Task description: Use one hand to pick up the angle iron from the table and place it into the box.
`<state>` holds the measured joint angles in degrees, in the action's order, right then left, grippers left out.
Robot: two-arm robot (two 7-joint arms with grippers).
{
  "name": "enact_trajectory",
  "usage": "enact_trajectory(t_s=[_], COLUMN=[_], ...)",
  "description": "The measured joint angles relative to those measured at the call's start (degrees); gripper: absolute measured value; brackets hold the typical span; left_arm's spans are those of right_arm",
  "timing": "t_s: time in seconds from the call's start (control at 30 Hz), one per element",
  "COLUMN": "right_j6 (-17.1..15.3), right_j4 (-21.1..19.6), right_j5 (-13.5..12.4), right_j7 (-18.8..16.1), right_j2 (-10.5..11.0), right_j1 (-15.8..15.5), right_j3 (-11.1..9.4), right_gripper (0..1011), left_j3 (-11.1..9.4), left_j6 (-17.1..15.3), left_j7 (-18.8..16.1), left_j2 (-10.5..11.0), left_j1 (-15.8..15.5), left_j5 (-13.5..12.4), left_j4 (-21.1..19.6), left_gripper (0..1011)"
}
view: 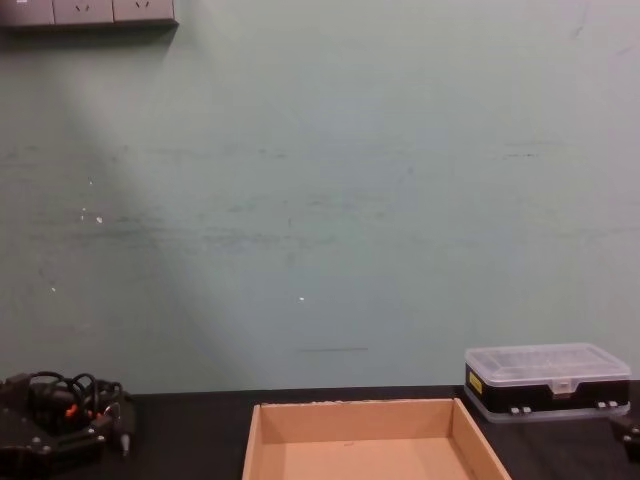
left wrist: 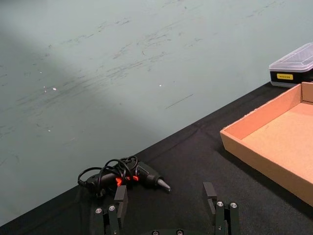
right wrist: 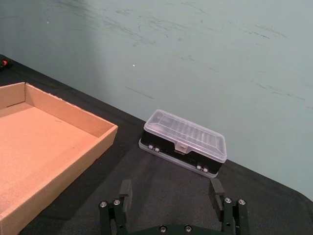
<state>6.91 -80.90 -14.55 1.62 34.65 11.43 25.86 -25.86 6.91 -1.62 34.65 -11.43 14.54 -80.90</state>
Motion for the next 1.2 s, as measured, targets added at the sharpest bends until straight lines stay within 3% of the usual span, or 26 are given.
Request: enact_trajectory(t_s=[0.87, 1.2], right_j6=[-0.03, -0.51], right_j4=[-0.02, -4.03], right_j5=[0.08, -1.0], right_j7=[-0.04, -3.09], right_j2=[-0.01, 1.54], right_j1=[0.0, -1.11], right_j3=[-0.07, -2.93], right_gripper=[1003, 1003], left_j3=[0.0, 0.0], left_j6=[0.0, 0.0], left_j7=[0.0, 0.0], left_j2=[0.0, 0.0], left_j1=[0.0, 0.0], left_j5=[0.0, 0.0], left_j4=[0.0, 0.0], left_gripper=[1000, 1000])
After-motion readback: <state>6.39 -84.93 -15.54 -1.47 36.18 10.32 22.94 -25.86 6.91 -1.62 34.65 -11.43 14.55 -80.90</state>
